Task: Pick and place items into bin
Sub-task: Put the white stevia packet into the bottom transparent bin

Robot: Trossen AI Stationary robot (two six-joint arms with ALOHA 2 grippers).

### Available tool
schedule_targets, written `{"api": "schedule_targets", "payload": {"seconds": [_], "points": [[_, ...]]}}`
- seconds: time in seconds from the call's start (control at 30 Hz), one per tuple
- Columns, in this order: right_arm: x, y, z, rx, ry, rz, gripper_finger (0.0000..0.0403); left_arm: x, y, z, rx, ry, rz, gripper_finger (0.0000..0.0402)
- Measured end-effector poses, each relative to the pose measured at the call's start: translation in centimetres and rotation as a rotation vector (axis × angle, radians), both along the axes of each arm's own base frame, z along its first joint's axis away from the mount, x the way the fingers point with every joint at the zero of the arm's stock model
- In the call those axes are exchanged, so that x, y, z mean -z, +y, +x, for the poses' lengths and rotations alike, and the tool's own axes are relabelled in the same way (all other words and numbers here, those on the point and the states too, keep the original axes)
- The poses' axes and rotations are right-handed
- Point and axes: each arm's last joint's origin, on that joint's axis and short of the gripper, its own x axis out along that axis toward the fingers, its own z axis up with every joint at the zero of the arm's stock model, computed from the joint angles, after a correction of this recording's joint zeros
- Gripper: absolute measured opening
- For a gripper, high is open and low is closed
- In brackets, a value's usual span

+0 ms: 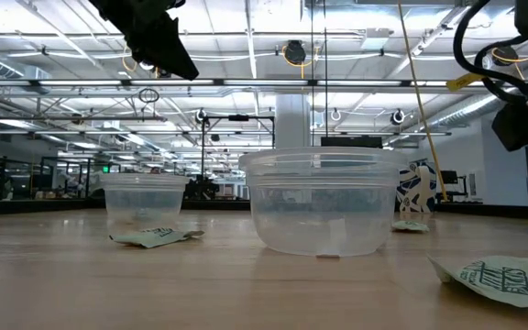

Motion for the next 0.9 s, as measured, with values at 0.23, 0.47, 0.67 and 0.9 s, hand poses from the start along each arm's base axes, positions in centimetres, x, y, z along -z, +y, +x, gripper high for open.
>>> {"api": "schedule_targets", "payload": {"seconds": [0.23, 0.47, 0.67, 0.9], "points": [[-0.4, 0.2, 0.5, -0.016, -0.087, 0.018, 0.0006, 0.0, 0.0, 0.0, 0.000, 0.000, 0.000, 0.0108], [-3.4, 0.7, 2.1, -0.167, -0.525, 0.004, 0.0002, 0.0, 0.0, 0.0, 0.000, 0.000, 0.000, 0.0108], [-6.2, -0.7, 3.3, -0.116, -0.872, -0.327, 0.0001, 0.0, 0.0, 0.0, 0.003, -0.002, 0.004, 0.0108], [-7.6, -2.4, 7.3, -0.323, -1.115, -0.396, 0.0001, -0.6, 0.0, 0.5, 0.032, -0.060, 0.048, 0.0108]]}}
